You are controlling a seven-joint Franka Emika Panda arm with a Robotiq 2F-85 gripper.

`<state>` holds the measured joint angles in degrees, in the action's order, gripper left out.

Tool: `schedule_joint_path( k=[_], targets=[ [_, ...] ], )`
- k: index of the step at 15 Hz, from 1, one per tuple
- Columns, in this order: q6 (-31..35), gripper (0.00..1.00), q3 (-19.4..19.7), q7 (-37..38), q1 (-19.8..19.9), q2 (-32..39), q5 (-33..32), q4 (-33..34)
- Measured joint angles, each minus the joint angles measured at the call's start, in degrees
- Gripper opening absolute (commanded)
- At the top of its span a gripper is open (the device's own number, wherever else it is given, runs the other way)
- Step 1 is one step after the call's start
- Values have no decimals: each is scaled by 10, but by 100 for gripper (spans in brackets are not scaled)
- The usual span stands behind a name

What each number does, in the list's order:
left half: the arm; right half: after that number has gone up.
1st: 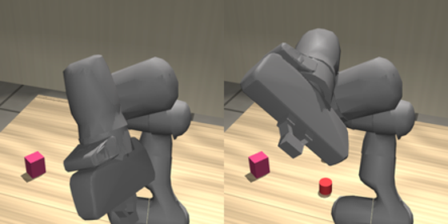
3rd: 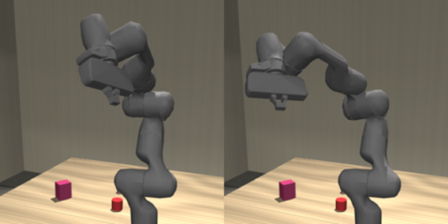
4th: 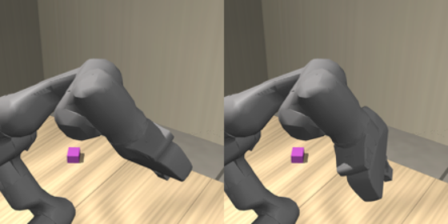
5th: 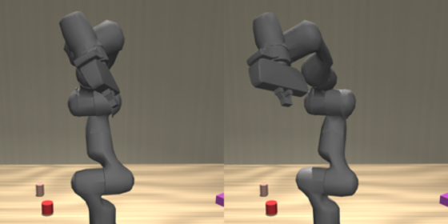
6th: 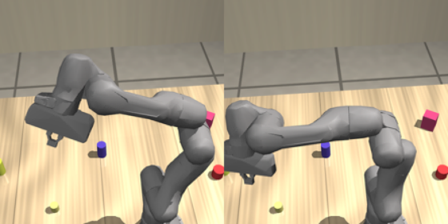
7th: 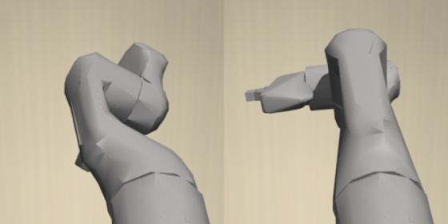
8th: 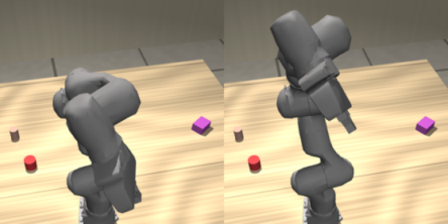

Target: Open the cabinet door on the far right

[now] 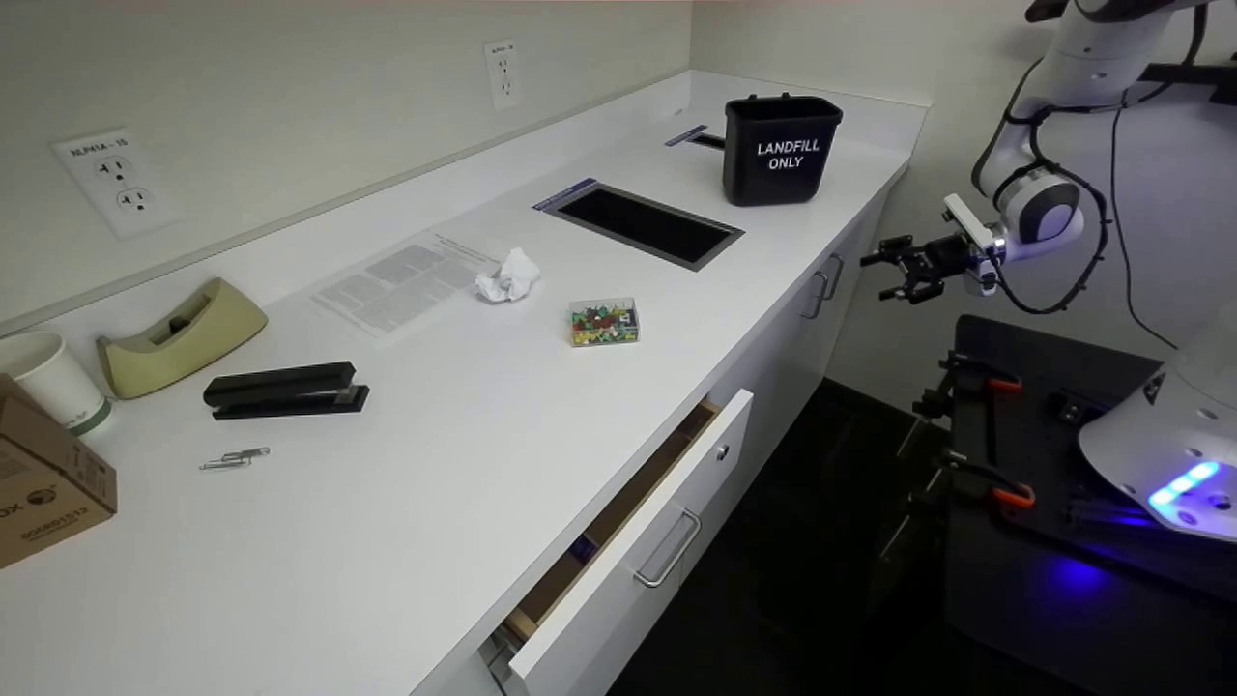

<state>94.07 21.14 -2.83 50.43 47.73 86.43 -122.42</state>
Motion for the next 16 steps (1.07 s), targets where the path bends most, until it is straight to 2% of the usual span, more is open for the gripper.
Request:
schedule_joint_path(
  k=[3, 10, 16],
  targets=[
    [-1, 100, 0, 10, -4, 2, 1, 2],
    [0, 100, 0, 108, -23, 2, 17, 20],
    [0, 100, 0, 148, -40, 2, 53, 20]
  ],
)
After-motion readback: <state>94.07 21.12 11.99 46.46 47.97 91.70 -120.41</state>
